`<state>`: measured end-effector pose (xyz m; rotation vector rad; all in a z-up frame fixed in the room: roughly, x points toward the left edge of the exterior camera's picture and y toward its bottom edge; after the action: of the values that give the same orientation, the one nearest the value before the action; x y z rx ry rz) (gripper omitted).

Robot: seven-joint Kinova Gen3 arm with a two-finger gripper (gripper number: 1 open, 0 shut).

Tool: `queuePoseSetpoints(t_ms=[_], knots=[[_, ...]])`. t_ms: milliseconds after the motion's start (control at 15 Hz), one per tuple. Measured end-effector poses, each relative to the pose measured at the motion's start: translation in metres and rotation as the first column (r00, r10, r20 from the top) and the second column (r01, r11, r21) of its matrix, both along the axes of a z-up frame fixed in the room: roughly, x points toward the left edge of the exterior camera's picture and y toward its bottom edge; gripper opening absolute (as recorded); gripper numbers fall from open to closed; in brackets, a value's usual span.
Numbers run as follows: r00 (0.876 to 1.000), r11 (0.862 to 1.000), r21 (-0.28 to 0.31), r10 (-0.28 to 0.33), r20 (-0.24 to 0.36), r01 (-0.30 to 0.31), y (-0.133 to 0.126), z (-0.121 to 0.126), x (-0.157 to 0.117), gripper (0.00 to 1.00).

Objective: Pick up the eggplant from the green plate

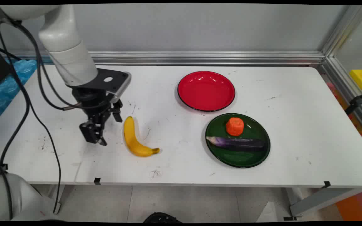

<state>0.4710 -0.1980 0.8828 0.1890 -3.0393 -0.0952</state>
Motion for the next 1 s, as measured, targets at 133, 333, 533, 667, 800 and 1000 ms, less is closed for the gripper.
queuePoseSetpoints(t_ms=[133,333,533,667,800,1000], knots=[[1.0,1.0,-0.01,0.001,-0.011,-0.001,-0.005,-0.002,-0.009,1.0],[0.999,0.999,-0.032,0.007,-0.04,-0.008,-0.017,-0.005,-0.03,1.0],[0.996,0.997,-0.069,0.022,-0.088,-0.028,-0.034,-0.008,-0.065,1.0],[0.992,0.994,-0.096,0.031,-0.126,-0.043,-0.046,-0.012,-0.092,1.0],[0.988,0.992,-0.113,0.037,-0.152,-0.054,-0.054,-0.015,-0.11,1.0],[0.98,0.988,-0.138,0.045,-0.194,-0.073,-0.065,-0.022,-0.137,1.0]])
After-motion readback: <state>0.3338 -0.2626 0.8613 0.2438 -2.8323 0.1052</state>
